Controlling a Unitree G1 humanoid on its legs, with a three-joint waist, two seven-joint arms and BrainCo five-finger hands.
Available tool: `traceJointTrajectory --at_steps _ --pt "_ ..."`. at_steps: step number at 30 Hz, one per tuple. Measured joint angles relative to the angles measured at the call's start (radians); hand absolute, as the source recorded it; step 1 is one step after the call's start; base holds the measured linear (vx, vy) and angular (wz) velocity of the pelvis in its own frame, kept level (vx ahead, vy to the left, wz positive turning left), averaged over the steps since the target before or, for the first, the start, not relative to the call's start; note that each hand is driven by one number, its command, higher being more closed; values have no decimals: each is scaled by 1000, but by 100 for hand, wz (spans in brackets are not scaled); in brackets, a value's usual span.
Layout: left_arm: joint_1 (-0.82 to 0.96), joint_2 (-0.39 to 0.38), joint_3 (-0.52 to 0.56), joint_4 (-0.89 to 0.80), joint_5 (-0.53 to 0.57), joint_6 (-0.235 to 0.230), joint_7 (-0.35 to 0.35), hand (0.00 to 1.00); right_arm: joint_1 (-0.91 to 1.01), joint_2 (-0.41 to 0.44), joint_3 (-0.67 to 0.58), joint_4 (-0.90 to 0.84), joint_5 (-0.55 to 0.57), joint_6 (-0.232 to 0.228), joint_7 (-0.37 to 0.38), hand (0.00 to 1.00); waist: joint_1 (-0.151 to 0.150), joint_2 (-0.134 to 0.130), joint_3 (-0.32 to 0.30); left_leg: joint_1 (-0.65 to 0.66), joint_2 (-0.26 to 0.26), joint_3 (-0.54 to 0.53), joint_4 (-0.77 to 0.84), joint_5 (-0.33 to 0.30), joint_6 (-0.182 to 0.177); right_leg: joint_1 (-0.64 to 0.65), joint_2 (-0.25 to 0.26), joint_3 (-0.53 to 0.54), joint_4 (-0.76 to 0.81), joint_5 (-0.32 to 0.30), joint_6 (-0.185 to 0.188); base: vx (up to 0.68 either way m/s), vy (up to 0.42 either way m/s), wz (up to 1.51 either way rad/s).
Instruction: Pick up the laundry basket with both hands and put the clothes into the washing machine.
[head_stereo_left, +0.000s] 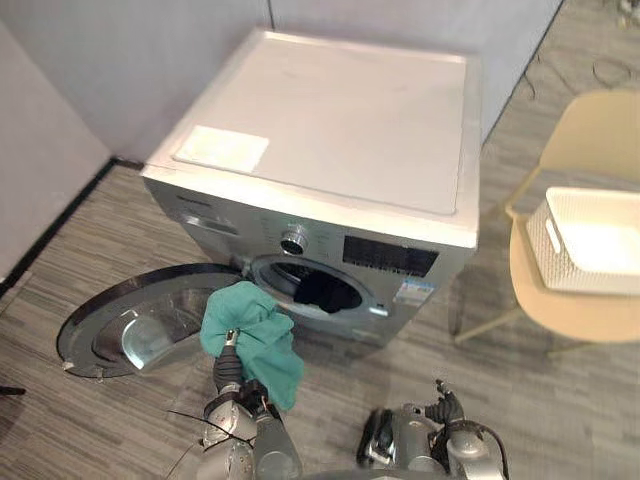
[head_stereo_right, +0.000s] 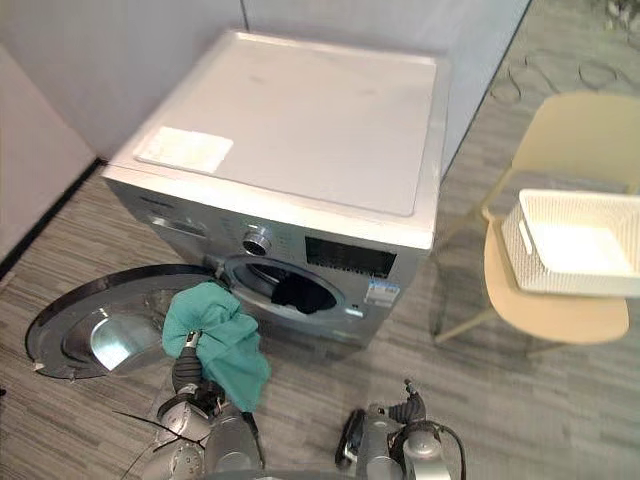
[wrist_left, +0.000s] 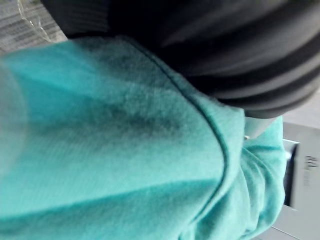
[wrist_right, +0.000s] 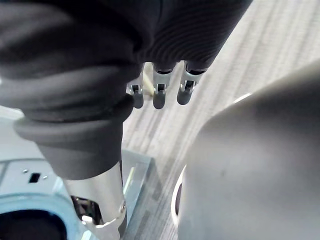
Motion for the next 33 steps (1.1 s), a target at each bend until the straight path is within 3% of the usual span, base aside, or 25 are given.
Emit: traceJointTrajectory --at_steps 1,2,6,9,15,20,23,25,27,32,33 --pt "-41 -4 16 1 -6 4 1 100 -52 3 7 -6 22 3 -16 0 -2 -33 62 -25 -12 29 41 -19 8 -54 -30 39 45 -3 19 -59 205 -34" --pt "-87 -4 28 9 -20 5 2 100 -83 -1 37 -41 39 5 -33 0 0 -38 98 -96 -16 23 106 -40 30 -117 -47 56 76 2 28 -84 191 -22" --pt "-291 -3 51 111 -56 -2 44 100 -180 32 184 -231 183 -17 -93 0 3 -41 188 -279 9 27 298 -134 61 -321 -61 129 204 -1 44 -103 158 -30" --pt "-495 -16 51 171 -98 -17 99 100 -272 114 312 -386 376 -123 -119 0 2 -40 237 -457 33 17 457 -192 91 -513 -64 176 327 -11 60 -139 90 -18" --pt "-783 -45 18 257 -117 -32 145 100 -303 121 353 -449 600 -231 -139 0 -19 -37 258 -758 47 -59 678 -256 127 -784 -89 216 508 -28 84 -95 41 4" --pt "-929 27 52 260 -123 -46 198 100 -259 110 369 -533 620 -260 -114 0 -38 -38 258 -922 58 -75 750 -263 133 -952 -86 239 570 -24 81 -83 -18 -1" --pt "-1060 157 114 262 -168 -53 222 100 -143 99 395 -642 662 -305 -58 0 -53 -40 258 -990 86 -91 765 -262 127 -1009 -60 235 567 -6 68 -45 -20 -23" --pt "-1105 201 111 263 -199 -62 223 100 -74 90 399 -670 686 -333 -26 0 -59 -40 258 -1013 100 -94 764 -258 127 -1028 -51 228 559 3 57 -8 -29 -18" --pt "-1112 195 112 263 -217 -97 249 100 -35 90 401 -683 704 -335 -5 0 -60 -40 258 -1017 110 -97 752 -251 119 -1029 -43 219 542 10 50 10 -29 -17" --pt "-1227 205 92 265 -226 -106 353 100 -22 84 404 -712 703 -336 37 0 -64 -50 260 -1037 122 -96 713 -222 98 -1052 -25 202 507 32 29 -15 -62 -8" --pt "-1301 244 61 282 -208 -99 376 100 -23 83 413 -721 704 -336 39 0 -70 -52 261 -1044 129 -96 702 -215 91 -1058 -18 195 495 42 20 -31 -54 -15"
